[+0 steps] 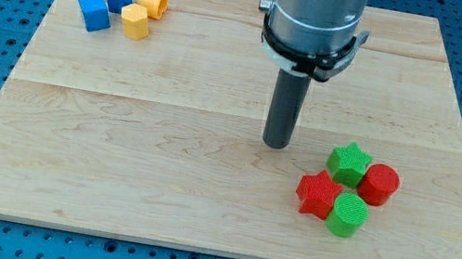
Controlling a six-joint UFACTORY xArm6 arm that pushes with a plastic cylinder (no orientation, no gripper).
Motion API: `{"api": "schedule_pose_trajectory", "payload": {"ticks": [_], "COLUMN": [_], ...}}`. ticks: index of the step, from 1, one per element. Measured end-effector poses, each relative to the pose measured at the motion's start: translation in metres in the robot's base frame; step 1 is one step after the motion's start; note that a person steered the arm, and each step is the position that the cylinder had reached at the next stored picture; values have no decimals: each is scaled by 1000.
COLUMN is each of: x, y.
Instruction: Push the blue triangle into the yellow hexagon
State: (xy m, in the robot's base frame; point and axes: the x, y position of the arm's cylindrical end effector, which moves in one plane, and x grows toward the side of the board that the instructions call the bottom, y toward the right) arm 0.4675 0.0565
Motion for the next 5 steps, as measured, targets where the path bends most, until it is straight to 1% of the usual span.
{"api": "schedule_pose_trajectory", "payload": {"ticks": [1, 2, 4, 5], "x": [-38, -89, -204, -256], "y": [16, 30, 30, -30]}}
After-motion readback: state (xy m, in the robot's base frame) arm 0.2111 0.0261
